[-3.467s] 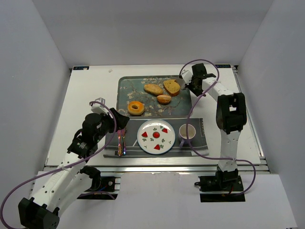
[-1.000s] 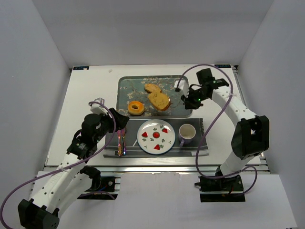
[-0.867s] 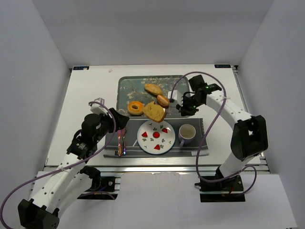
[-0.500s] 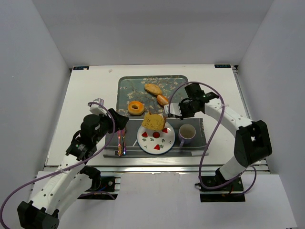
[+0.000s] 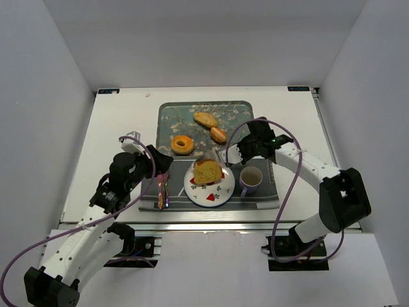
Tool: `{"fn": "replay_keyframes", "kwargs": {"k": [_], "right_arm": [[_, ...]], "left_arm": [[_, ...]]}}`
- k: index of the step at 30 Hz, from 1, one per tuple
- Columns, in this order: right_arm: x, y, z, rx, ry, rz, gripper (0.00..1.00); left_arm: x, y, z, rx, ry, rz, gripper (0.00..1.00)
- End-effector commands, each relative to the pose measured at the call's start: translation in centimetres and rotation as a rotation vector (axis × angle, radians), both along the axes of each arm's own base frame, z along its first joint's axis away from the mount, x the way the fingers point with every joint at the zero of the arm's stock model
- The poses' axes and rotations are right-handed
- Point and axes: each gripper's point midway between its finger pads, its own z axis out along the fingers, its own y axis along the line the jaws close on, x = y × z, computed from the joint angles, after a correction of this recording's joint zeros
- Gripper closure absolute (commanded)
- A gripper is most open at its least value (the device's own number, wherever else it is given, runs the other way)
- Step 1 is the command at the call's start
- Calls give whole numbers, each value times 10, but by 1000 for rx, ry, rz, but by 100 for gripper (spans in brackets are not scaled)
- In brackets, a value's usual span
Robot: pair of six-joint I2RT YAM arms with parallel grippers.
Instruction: Place the bread
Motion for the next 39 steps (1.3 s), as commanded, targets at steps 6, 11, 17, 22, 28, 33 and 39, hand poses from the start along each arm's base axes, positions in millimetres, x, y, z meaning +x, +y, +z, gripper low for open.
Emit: {"fn": "replay_keyframes", "kwargs": {"k": [6, 11, 17, 22, 28, 33, 39], "right_arm": [[76, 25, 68, 270, -86, -271, 100], [105, 36, 73, 344, -70, -392, 100], [132, 50, 43, 284, -39, -498, 100], [134, 64, 11, 211, -8, -511, 100], [122, 70, -12, 148, 26, -485, 100], [98, 65, -36, 65, 93, -448, 100], [61, 66, -48, 42, 203, -354, 100]], "left_arm": [[5, 1, 19, -9, -46, 12, 26], [5, 1, 19, -4, -45, 11, 26], [4, 2, 19, -9, -43, 12, 26], [2, 3, 22, -9, -43, 13, 26], [4, 8, 22, -5, -48, 45, 26], [3, 8, 21, -2, -47, 46, 26], [3, 9, 20, -1, -46, 47, 26]]}}
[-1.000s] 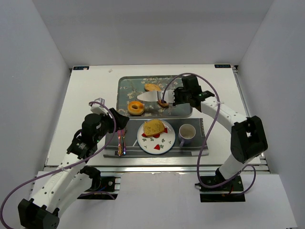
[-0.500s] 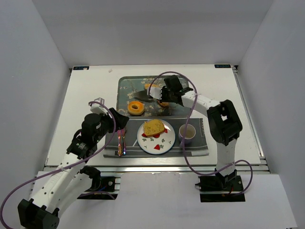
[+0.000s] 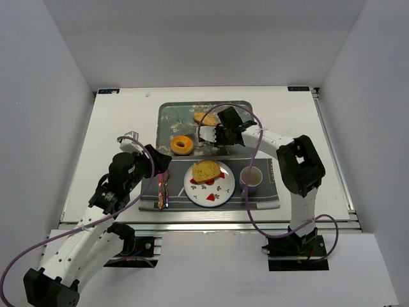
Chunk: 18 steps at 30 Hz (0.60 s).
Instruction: Place the bread
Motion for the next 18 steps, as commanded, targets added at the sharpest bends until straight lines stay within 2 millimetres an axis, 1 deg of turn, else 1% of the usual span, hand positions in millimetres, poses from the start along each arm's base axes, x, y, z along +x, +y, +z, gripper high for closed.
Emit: {"fn": "replay_keyframes", "kwargs": {"k": [1, 3, 5, 6, 8, 13, 18], "right_arm": [[-31, 2, 5, 10, 71, 80, 100], [-36, 6, 6, 22, 92, 93, 100], [-43, 8, 3, 22, 133, 100, 100], [-42, 11, 6, 36, 142, 93, 100], [-45, 13, 3, 39, 177, 90, 100], [-39, 23, 4, 70, 223, 53, 100], [-36, 27, 4, 96, 271, 16, 100]], "left_arm": [[2, 3, 16, -10, -38, 14, 26], [2, 3, 16, -10, -38, 14, 26], [2, 3, 17, -11, -40, 14, 26], [2, 3, 18, -10, -42, 15, 26], [2, 4, 18, -8, -41, 18, 26], [1, 4, 18, -10, -40, 18, 26], [0, 5, 21, -8, -44, 21, 26]]}}
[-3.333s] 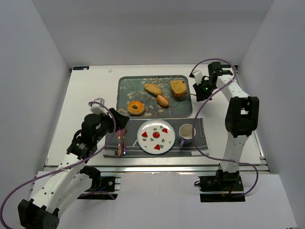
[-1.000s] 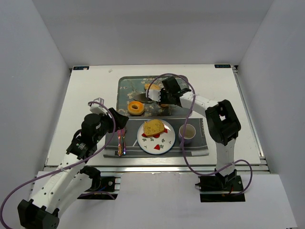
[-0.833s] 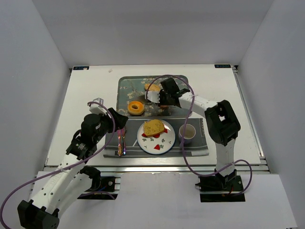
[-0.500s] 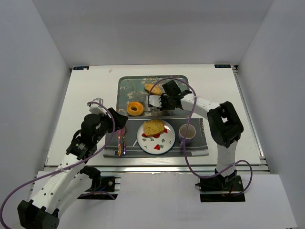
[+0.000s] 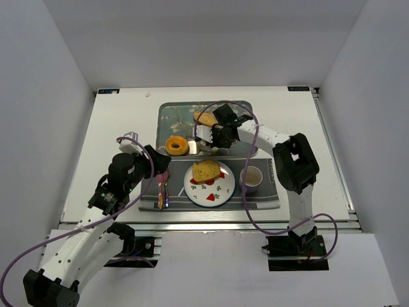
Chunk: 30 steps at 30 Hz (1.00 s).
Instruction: Place the bread
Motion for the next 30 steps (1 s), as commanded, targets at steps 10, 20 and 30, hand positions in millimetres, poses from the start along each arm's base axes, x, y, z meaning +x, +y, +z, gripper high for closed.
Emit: {"fn": "replay_keyframes", "kwargs": {"k": [10, 20, 30], "right_arm": [[8, 11, 31, 175, 95, -86, 100], [3, 7, 57, 254, 77, -35, 100], [-21, -19, 81, 264, 37, 163, 100]], "left_arm": [[1, 3, 22, -12, -46, 13, 26], [2, 3, 28, -14, -59, 15, 26], [0, 5, 28, -14, -61, 20, 26]]}}
